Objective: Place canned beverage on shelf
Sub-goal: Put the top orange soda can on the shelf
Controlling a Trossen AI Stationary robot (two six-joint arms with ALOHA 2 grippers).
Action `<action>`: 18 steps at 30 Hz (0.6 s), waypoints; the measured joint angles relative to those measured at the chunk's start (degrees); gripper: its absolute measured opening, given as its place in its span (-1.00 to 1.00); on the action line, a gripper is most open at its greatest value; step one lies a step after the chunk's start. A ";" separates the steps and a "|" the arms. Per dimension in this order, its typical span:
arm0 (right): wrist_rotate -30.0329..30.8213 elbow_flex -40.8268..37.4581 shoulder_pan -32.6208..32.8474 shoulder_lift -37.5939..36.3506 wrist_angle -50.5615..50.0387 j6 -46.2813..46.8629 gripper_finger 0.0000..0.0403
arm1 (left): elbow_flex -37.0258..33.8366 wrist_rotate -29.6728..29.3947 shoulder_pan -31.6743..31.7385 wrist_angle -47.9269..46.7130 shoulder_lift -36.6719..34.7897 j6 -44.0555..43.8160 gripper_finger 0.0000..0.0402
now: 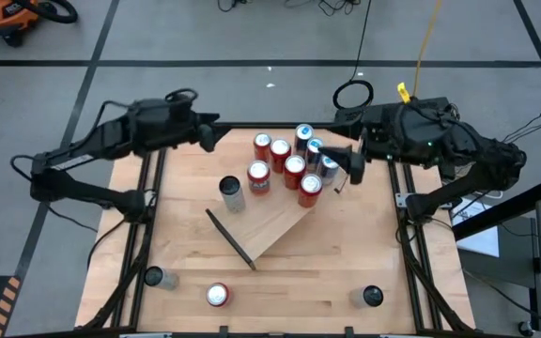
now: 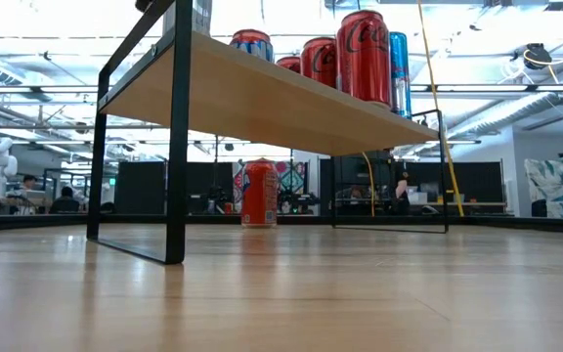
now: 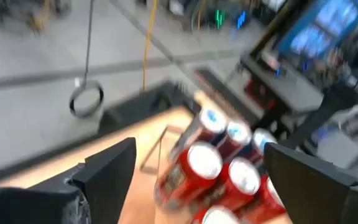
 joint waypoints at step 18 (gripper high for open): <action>7.46 -0.04 -6.05 0.44 -5.86 13.84 0.52 | -0.03 36.30 23.97 -3.48 17.77 10.80 0.76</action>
